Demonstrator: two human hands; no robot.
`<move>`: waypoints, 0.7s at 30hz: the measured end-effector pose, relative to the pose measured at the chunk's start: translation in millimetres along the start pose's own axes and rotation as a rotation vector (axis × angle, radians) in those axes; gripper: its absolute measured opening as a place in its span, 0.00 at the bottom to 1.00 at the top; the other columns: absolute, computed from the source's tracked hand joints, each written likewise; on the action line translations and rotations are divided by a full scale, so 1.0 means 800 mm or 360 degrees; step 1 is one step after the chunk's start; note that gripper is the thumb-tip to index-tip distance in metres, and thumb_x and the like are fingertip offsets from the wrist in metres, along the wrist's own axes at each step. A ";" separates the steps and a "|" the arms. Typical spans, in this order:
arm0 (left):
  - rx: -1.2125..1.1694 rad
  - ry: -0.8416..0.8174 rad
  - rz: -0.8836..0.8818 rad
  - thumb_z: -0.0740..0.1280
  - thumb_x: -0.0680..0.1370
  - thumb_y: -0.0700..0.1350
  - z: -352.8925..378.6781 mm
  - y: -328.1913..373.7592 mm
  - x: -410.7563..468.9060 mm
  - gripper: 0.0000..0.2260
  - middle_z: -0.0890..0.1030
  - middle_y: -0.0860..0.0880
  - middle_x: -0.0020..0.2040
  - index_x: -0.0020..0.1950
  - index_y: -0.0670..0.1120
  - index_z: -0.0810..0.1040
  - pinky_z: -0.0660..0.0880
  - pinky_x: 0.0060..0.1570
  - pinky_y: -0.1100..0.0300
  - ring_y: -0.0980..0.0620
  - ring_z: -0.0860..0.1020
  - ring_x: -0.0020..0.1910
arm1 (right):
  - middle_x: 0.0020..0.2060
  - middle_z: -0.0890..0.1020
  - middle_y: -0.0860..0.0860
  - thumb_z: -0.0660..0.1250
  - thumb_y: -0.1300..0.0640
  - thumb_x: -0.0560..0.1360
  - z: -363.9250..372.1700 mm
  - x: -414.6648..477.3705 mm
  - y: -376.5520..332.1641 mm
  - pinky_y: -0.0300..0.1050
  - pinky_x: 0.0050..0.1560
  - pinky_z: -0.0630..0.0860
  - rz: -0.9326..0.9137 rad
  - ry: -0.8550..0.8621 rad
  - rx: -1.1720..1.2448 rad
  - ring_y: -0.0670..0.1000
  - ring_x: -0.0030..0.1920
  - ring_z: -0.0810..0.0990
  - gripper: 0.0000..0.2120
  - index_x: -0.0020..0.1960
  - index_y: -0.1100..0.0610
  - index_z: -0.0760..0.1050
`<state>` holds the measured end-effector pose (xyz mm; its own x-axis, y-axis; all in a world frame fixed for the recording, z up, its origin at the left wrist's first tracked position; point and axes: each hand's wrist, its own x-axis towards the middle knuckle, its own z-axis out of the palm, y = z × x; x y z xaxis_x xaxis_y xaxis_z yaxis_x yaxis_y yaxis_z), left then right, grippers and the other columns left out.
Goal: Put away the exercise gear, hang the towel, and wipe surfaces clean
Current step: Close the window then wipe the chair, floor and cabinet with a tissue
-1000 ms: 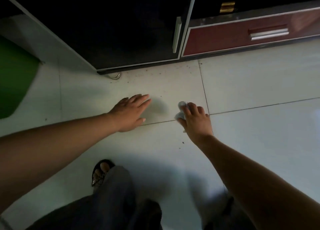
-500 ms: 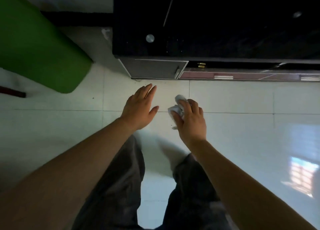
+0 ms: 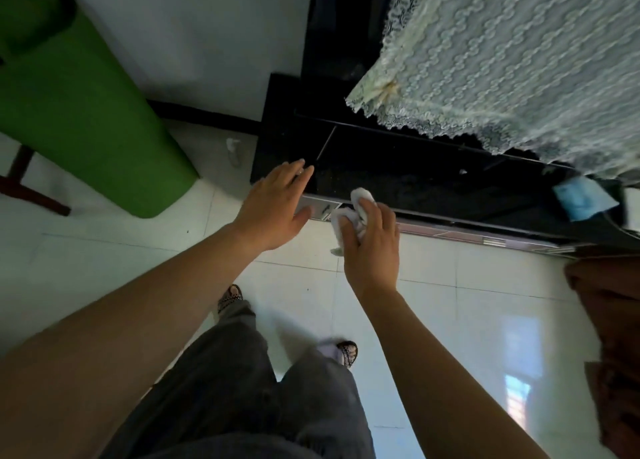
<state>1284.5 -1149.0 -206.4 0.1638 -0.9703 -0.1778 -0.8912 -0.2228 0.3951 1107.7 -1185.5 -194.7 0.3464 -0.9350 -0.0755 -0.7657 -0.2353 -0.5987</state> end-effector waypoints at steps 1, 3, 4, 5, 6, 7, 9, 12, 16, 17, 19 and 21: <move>0.0011 0.0009 0.0015 0.57 0.80 0.54 -0.012 0.002 -0.001 0.30 0.51 0.48 0.78 0.77 0.47 0.50 0.59 0.71 0.45 0.46 0.50 0.76 | 0.64 0.68 0.51 0.59 0.45 0.77 -0.008 0.002 -0.009 0.46 0.53 0.74 -0.0009 0.0042 0.0033 0.52 0.61 0.69 0.21 0.68 0.51 0.66; 0.0029 0.0033 0.0030 0.57 0.80 0.55 -0.034 0.006 -0.004 0.29 0.51 0.48 0.78 0.77 0.47 0.50 0.59 0.71 0.46 0.47 0.50 0.76 | 0.63 0.69 0.50 0.60 0.45 0.77 -0.022 0.003 -0.022 0.49 0.53 0.75 -0.0015 0.0108 0.0118 0.53 0.60 0.70 0.20 0.67 0.50 0.66; 0.0036 0.0042 0.0027 0.57 0.80 0.55 -0.043 0.008 -0.006 0.29 0.51 0.48 0.78 0.77 0.47 0.51 0.59 0.70 0.46 0.47 0.50 0.76 | 0.63 0.69 0.50 0.60 0.45 0.77 -0.028 0.002 -0.027 0.51 0.53 0.75 -0.0020 0.0130 0.0156 0.53 0.60 0.70 0.20 0.67 0.50 0.66; 0.0045 0.0055 0.0017 0.57 0.80 0.55 -0.052 0.012 -0.009 0.29 0.51 0.48 0.78 0.77 0.47 0.51 0.59 0.70 0.46 0.46 0.51 0.76 | 0.62 0.69 0.50 0.59 0.45 0.77 -0.034 0.001 -0.030 0.52 0.54 0.74 -0.0033 0.0149 0.0180 0.53 0.60 0.70 0.20 0.67 0.50 0.66; 0.0057 0.0071 -0.0002 0.57 0.80 0.55 -0.060 0.015 -0.012 0.29 0.52 0.48 0.77 0.77 0.47 0.51 0.58 0.70 0.47 0.46 0.51 0.76 | 0.62 0.69 0.50 0.59 0.46 0.77 -0.041 0.000 -0.031 0.53 0.55 0.74 -0.0058 0.0158 0.0193 0.53 0.60 0.70 0.20 0.67 0.50 0.66; 0.0074 0.0093 -0.0025 0.57 0.80 0.55 -0.066 0.019 -0.015 0.29 0.52 0.47 0.77 0.77 0.46 0.52 0.57 0.70 0.47 0.46 0.51 0.76 | 0.62 0.70 0.51 0.59 0.46 0.78 -0.047 -0.002 -0.031 0.53 0.57 0.73 -0.0084 0.0154 0.0202 0.52 0.60 0.70 0.19 0.67 0.50 0.67; 0.0106 0.0145 -0.0086 0.57 0.79 0.56 -0.075 0.027 -0.024 0.29 0.53 0.47 0.77 0.77 0.46 0.53 0.58 0.70 0.46 0.45 0.52 0.76 | 0.63 0.70 0.51 0.58 0.47 0.78 -0.061 -0.004 -0.028 0.50 0.57 0.72 -0.0124 0.0123 0.0215 0.52 0.60 0.69 0.19 0.67 0.51 0.66; 0.0148 0.0195 -0.0174 0.56 0.79 0.57 -0.082 0.044 -0.040 0.29 0.55 0.46 0.77 0.77 0.46 0.53 0.60 0.70 0.45 0.45 0.53 0.75 | 0.63 0.69 0.51 0.58 0.46 0.78 -0.084 -0.009 -0.022 0.43 0.53 0.70 -0.0198 0.0055 0.0221 0.52 0.60 0.69 0.20 0.68 0.51 0.66; 0.0172 0.0280 -0.0229 0.57 0.79 0.56 -0.090 0.071 -0.061 0.29 0.56 0.44 0.76 0.76 0.45 0.55 0.62 0.68 0.43 0.43 0.56 0.75 | 0.64 0.69 0.52 0.58 0.46 0.78 -0.114 -0.011 -0.009 0.44 0.54 0.71 -0.0340 -0.0017 0.0203 0.52 0.60 0.70 0.21 0.68 0.52 0.65; 0.0161 0.0303 -0.0251 0.58 0.79 0.56 -0.090 0.077 -0.066 0.29 0.57 0.44 0.76 0.76 0.45 0.55 0.63 0.68 0.43 0.43 0.56 0.74 | 0.64 0.69 0.51 0.57 0.46 0.78 -0.121 -0.011 -0.006 0.43 0.54 0.71 -0.0363 -0.0041 0.0199 0.52 0.60 0.70 0.21 0.69 0.51 0.65; 0.0126 0.0365 -0.0324 0.58 0.79 0.56 -0.087 0.087 -0.073 0.29 0.58 0.44 0.76 0.76 0.45 0.56 0.65 0.67 0.43 0.44 0.57 0.74 | 0.64 0.68 0.50 0.57 0.46 0.78 -0.133 -0.009 0.000 0.43 0.55 0.71 -0.0413 -0.0088 0.0184 0.51 0.61 0.69 0.21 0.69 0.51 0.65; 0.0046 0.0419 -0.0426 0.58 0.78 0.56 -0.080 0.098 -0.078 0.29 0.59 0.44 0.75 0.76 0.45 0.57 0.65 0.66 0.43 0.44 0.57 0.74 | 0.65 0.68 0.50 0.57 0.45 0.78 -0.138 -0.006 0.003 0.44 0.56 0.72 -0.0474 -0.0140 0.0166 0.50 0.61 0.69 0.21 0.69 0.50 0.64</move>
<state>1231.8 -1111.7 -106.7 0.4922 -0.8699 -0.0320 -0.8132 -0.4726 0.3396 1044.3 -1210.7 -107.9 0.5956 -0.8018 0.0492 -0.5658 -0.4622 -0.6828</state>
